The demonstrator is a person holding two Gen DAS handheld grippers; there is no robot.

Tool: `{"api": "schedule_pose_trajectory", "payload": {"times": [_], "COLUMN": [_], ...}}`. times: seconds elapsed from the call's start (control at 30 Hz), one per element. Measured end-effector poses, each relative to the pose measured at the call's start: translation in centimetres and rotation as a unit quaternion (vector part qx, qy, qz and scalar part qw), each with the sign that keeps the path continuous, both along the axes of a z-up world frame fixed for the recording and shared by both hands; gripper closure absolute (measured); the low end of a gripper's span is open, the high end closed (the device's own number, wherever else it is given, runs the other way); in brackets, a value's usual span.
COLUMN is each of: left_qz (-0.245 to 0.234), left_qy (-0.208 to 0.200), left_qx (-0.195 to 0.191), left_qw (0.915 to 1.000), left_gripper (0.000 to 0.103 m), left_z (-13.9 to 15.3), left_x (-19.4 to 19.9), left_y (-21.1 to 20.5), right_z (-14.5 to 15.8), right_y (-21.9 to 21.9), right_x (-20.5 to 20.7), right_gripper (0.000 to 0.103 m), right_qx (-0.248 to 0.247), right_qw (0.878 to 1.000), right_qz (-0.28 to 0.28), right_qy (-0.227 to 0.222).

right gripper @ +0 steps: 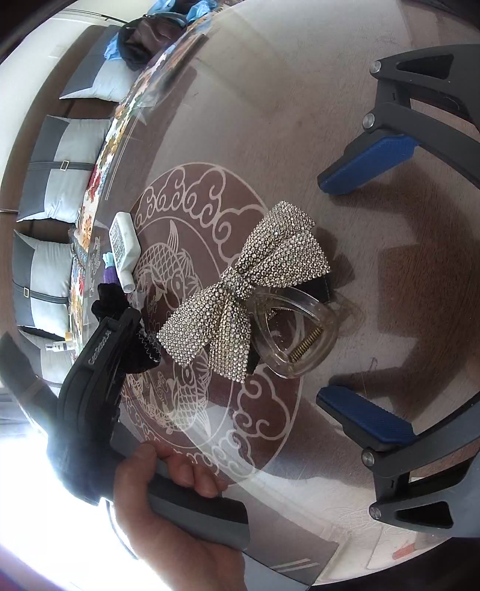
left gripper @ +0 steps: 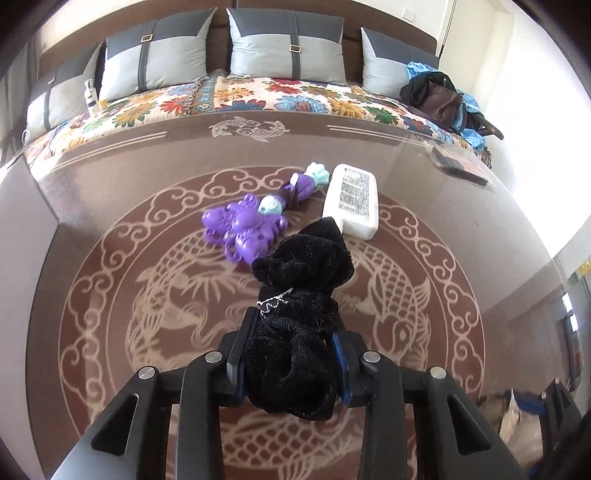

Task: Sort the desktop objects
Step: 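Lift the black fuzzy item with the left tool while the right tool holds the bow clip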

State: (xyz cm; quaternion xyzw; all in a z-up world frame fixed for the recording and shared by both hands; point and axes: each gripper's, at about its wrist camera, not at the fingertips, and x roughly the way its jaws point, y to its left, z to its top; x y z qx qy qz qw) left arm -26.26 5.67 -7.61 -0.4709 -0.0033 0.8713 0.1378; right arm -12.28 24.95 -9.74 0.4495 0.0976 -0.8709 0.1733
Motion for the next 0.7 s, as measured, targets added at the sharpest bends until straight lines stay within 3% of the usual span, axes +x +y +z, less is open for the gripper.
{"api": "schedule_pose_trajectory", "payload": {"times": [0.1, 0.23, 0.3, 0.37, 0.4, 0.5, 0.7], "left_qz": [0.025, 0.052, 0.050, 0.040, 0.036, 0.021, 0.025], "left_qy": [-0.015, -0.005, 0.007, 0.011, 0.013, 0.019, 0.018], "left_qx": [-0.005, -0.017, -0.013, -0.017, -0.028, -0.064, -0.065], "left_qw": [0.9996, 0.9985, 0.9986, 0.9990, 0.9989, 0.9976, 0.9974], "left_gripper": [0.067, 0.064, 0.053, 0.021, 0.012, 0.001, 0.000], "left_z": [-0.6, -0.8, -1.0, -1.4, -1.7, -2.2, -2.3], "left_x": [4.5, 9.1, 9.9, 9.9, 9.8, 9.7, 9.6], "left_y": [-3.4, -6.9, -7.6, -7.3, -7.0, -5.7, -5.5], "right_z": [0.0, 0.0, 0.0, 0.0, 0.0, 0.0, 0.0], "right_y": [0.0, 0.0, 0.0, 0.0, 0.0, 0.0, -0.1], "right_x": [0.0, 0.0, 0.0, 0.0, 0.0, 0.0, -0.1], "right_gripper": [0.000, 0.000, 0.000, 0.000, 0.000, 0.000, 0.000], "right_qx": [0.000, 0.000, 0.000, 0.000, 0.000, 0.000, 0.000], "right_qw": [1.000, 1.000, 1.000, 1.000, 1.000, 1.000, 1.000], "right_qz": [0.000, 0.000, 0.000, 0.000, 0.000, 0.000, 0.000], "right_qy": [0.000, 0.000, 0.000, 0.000, 0.000, 0.000, 0.000]}}
